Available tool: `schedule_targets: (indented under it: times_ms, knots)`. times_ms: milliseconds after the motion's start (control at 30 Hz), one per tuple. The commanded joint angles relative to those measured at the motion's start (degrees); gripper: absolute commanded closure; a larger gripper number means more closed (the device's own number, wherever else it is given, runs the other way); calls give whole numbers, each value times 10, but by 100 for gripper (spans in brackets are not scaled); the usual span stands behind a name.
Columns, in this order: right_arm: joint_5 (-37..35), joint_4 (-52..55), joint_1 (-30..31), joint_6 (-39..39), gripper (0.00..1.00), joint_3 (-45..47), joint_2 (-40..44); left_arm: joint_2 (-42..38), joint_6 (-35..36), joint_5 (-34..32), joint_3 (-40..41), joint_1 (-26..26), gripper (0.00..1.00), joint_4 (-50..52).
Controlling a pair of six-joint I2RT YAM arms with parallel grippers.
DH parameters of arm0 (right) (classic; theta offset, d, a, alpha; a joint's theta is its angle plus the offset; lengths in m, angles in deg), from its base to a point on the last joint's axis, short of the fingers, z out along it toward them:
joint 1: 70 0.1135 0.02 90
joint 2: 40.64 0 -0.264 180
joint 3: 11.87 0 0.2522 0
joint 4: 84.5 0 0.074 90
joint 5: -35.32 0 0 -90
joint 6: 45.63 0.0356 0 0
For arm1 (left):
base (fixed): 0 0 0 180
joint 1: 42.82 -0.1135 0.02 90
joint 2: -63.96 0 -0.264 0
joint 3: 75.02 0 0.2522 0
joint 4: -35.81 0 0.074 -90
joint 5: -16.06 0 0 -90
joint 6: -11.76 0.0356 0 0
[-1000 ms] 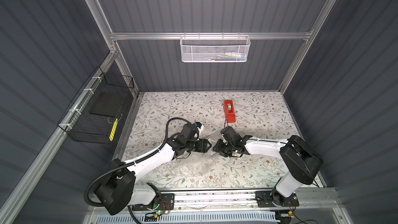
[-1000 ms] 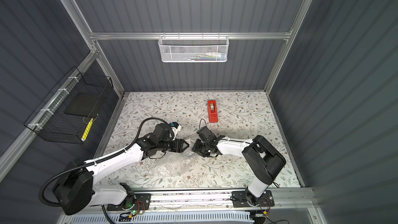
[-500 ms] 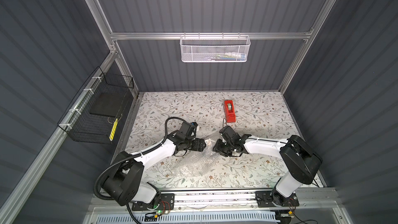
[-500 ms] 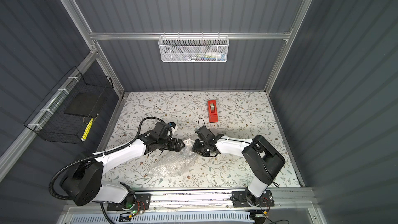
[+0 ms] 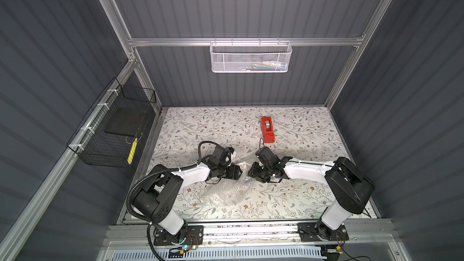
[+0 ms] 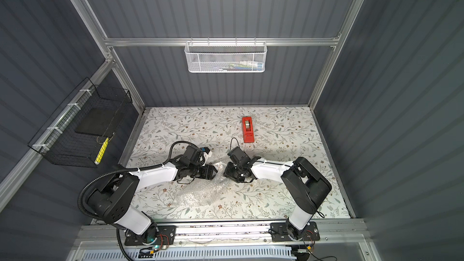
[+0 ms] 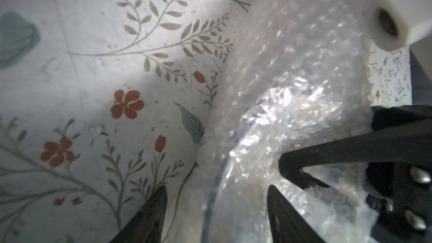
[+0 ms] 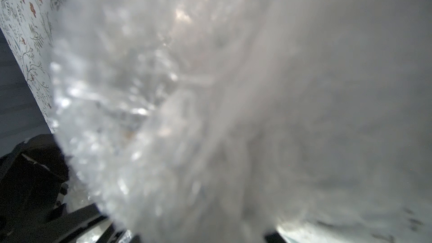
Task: Wrap bowls in bubble wrap
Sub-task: Wrap the bubble wrap at the center of the board.
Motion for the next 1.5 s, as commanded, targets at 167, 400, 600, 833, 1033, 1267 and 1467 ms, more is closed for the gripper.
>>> schedule_targets:
  times_ms: [167,400,600,833,1033,1267,1467]
  knots:
    - [-23,-8,0,5,48,15,11,48,-8,2,14,1,38,-8]
    - [-34,-18,-18,12,36,44,56,65,-1,-33,10,6,51,14]
    - [-29,-54,-42,20,26,79,105,74,5,-49,3,22,52,26]
    - [-65,-10,-106,28,19,112,193,88,8,-59,1,27,54,32]
    - [-31,-63,-187,22,20,136,179,84,9,-69,-4,29,54,38]
    - [6,-130,-221,27,22,101,86,74,10,-72,-5,31,54,47]
    - [44,-226,-230,52,24,84,7,68,13,-78,-6,31,54,55]
